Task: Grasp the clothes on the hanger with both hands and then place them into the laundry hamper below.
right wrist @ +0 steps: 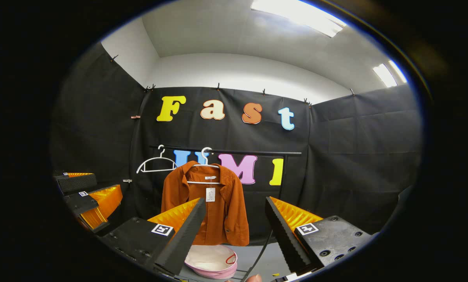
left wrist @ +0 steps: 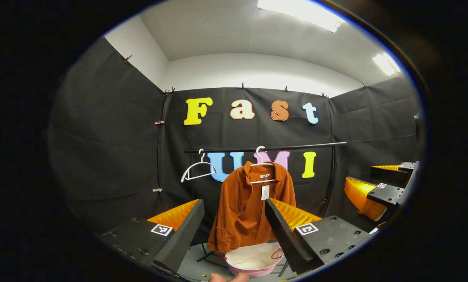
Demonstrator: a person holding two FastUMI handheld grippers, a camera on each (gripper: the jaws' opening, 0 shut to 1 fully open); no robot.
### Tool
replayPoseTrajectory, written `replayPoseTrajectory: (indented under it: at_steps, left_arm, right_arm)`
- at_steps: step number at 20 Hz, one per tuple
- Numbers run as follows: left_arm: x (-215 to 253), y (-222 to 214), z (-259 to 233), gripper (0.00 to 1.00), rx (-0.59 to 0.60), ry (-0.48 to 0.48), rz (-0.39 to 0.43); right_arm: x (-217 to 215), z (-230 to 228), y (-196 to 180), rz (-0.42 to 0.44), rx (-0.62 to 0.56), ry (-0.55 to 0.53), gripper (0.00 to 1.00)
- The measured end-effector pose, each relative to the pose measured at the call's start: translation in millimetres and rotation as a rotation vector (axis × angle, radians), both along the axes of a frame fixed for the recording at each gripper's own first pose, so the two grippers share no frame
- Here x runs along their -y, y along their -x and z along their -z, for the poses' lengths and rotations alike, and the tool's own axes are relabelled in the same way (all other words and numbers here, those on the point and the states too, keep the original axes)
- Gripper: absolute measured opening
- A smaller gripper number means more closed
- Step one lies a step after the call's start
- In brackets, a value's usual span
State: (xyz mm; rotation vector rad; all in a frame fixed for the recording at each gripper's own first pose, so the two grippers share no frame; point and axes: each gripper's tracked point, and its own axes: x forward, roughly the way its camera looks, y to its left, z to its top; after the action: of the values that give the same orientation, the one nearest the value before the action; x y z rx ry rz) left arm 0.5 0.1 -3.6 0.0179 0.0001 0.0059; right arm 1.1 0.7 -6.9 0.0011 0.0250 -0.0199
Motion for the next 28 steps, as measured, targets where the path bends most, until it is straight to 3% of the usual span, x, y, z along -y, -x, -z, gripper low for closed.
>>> replayPoseTrajectory:
  at_steps: [10, 14, 18, 28]
  left_arm:
    - [0.2, -1.1, -1.4, 0.98, 0.011, -0.013, 0.006]
    - [1.1, -13.7, 1.6, 0.98, -0.005, -0.007, 0.015]
    - [1.0, -64.8, 5.4, 0.98, 0.000, 0.008, -0.004]
    - [31.9, -247.6, 57.4, 0.98, -0.034, -0.019, -0.035]
  right_arm:
    - [-2.3, 4.3, -5.7, 0.002, -0.011, -0.012, 0.98]
    - [-2.3, 6.0, -29.9, -0.013, 0.003, -0.029, 0.98]
    - [2.2, 13.6, -83.4, -0.028, 0.024, -0.027, 0.98]
    - [-9.5, 79.9, -272.0, -0.125, 0.024, -0.059, 0.98]
